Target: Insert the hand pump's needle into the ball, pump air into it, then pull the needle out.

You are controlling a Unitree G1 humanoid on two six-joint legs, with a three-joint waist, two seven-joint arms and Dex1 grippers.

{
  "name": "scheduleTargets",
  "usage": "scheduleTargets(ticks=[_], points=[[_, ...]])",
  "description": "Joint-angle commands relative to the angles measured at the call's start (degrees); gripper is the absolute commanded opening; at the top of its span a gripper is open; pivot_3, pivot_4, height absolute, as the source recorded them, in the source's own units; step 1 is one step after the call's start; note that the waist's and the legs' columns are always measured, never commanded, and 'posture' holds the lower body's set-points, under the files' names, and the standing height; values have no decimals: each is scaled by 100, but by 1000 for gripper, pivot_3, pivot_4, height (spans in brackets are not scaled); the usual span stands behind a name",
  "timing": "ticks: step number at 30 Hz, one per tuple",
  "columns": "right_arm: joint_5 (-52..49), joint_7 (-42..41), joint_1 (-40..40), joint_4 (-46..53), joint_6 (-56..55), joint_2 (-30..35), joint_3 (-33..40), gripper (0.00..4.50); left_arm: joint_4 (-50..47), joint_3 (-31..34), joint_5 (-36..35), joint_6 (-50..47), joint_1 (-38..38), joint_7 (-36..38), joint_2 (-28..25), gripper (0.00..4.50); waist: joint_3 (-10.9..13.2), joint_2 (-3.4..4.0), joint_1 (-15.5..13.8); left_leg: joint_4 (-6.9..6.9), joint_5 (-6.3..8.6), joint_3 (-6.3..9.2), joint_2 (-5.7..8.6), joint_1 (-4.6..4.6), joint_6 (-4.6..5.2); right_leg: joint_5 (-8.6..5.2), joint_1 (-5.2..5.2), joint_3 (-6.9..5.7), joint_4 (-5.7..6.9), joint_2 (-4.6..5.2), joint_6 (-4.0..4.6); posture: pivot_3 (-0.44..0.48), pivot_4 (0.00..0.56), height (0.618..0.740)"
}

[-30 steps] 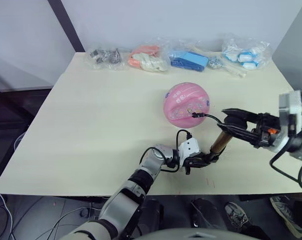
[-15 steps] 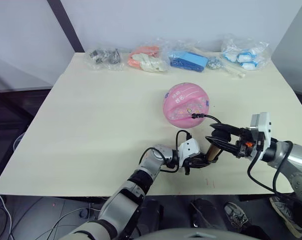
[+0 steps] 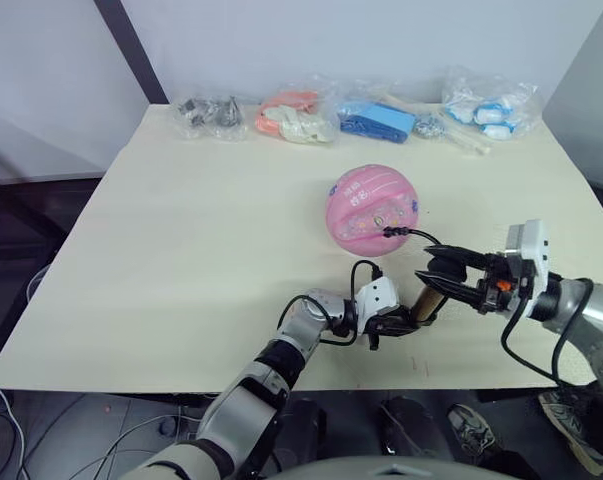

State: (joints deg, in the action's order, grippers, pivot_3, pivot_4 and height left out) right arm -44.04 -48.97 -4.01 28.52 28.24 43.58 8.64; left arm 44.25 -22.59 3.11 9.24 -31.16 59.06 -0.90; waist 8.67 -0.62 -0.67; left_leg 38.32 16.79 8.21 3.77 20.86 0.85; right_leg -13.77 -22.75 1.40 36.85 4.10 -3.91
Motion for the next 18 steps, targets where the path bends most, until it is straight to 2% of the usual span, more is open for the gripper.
scheduleTargets(ticks=[1, 10, 18], points=[[-384, 74, -286, 378, 123, 287, 711, 1753, 167, -9, 46, -85, 122, 31, -74, 1043, 1, -1, -6, 0, 0, 1, 0, 2, 0, 0, -1, -1, 0, 0, 0, 0, 150, 740], [-1115, 184, -936, 244, 636, 858, 1380, 1753, 245, -7, 38, -65, 87, 29, -49, 1043, 13, 5, -7, 0, 0, 0, 1, 6, 1, 0, -5, 0, 0, 3, 0, 0, 150, 740], [-1511, 246, -1526, 18, 934, 1228, 1615, 1753, 319, 2, 48, -13, 59, 22, -31, 1043, 19, 9, -10, 1, 0, -3, 2, 20, 1, 1, -17, 1, 0, 5, 1, 0, 150, 740]])
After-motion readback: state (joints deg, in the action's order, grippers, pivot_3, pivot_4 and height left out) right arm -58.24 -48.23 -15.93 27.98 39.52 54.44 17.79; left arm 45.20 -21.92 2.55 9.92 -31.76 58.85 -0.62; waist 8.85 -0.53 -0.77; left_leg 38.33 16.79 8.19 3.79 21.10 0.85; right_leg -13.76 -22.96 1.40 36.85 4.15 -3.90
